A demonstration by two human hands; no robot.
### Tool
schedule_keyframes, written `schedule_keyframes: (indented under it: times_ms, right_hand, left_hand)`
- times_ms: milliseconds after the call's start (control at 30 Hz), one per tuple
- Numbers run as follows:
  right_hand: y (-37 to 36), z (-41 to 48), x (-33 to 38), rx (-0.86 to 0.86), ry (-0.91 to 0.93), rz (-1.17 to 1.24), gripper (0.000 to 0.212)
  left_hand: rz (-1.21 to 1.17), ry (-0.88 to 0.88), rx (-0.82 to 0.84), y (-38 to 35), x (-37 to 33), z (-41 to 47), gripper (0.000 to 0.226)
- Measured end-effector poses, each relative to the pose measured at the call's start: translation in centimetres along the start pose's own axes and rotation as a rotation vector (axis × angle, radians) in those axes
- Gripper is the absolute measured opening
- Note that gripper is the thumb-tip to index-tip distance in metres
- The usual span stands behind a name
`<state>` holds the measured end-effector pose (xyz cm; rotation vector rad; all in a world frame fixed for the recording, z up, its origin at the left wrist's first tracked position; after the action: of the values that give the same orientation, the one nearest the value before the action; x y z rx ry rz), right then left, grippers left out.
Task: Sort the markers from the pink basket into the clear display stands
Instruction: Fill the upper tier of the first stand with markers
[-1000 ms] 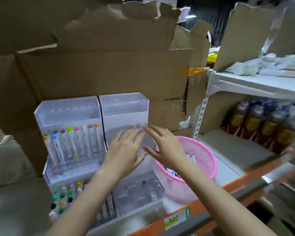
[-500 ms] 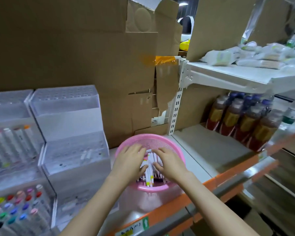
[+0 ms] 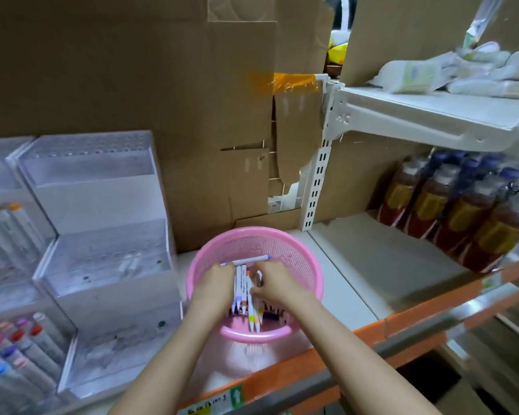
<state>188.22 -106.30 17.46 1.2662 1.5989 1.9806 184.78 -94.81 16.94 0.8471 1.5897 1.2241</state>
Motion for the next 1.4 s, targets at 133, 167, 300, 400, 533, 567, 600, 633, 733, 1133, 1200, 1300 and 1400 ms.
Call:
schedule_keyframes:
  times_ms: [133,167,300,400,533,567,600,633,733,1133,1200,1300,1400]
  right_hand:
    - [0.1,0.0,-0.5,-0.051,-0.02,0.054,0.028]
    - [0.1,0.0,-0.6,-0.058,-0.025,0.071,0.029]
    - [0.1,0.0,-0.9,-0.066,-0.046,0.111,0.029]
    - [0.1,0.0,-1.0,-0.067,-0.06,0.131,0.029]
    - [0.3,-0.2,-1.1,-0.066,-0.07,0.153,0.029]
    - [0.3,-0.2,-1.1,-0.065,-0.071,0.159,0.03]
    - [0.3,-0.2,-1.2,-0.063,-0.073,0.164,0.03]
    - [0.2,-0.2,-1.3,-0.059,-0.077,0.168,0.031]
    - [0.2,0.0,-1.4,-0.038,-0.086,0.175,0.033]
    - [0.5,0.0,-0.6,-0.093,-0.027,0.271,0.052]
    - [1.0,-0.2,0.1,-0.135,0.001,0.328,0.058]
    - [2.3,-0.6,1.3,-0.238,0.074,0.337,0.055]
    - [3.6,-1.3,3.0,-0.343,0.158,0.384,0.055]
  left_hand:
    - [-0.039,0.013,-0.013,0.2,0.0,0.1,0.019]
    - [-0.057,0.037,0.001,0.2,0.2,0.2,0.018]
    - [-0.087,0.089,0.031,0.2,0.6,0.3,0.014]
    - [-0.136,0.113,0.033,0.5,0.6,0.3,0.017]
    - [-0.155,0.154,0.064,0.4,0.7,0.8,0.02]
    - [-0.164,0.16,0.07,0.4,0.7,0.8,0.02]
    - [-0.176,0.163,0.072,0.3,0.8,0.9,0.019]
    - [-0.192,0.167,0.074,0.3,0.8,0.9,0.019]
    - [-0.235,0.163,0.085,0.5,0.8,1.0,0.022]
    - [-0.567,0.024,-0.078,2.1,0.6,0.2,0.046]
    - [-0.647,-0.013,-0.113,2.7,0.7,-0.4,0.043]
    - [-0.732,-0.075,-0.194,4.3,0.7,-1.2,0.04]
    - [-0.773,-0.143,-0.233,6.0,0.2,-2.1,0.043]
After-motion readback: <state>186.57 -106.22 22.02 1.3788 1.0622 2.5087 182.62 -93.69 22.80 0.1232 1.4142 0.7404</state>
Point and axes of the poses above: each hand's wrist, its own z-axis towards the middle knuckle, its own y-axis out of the back of the hand, x = y × z, the point moved 6 cm from there along z, towards the middle knuckle, and after that the axes turned 11 degrees about y, right-handed, at the moved point
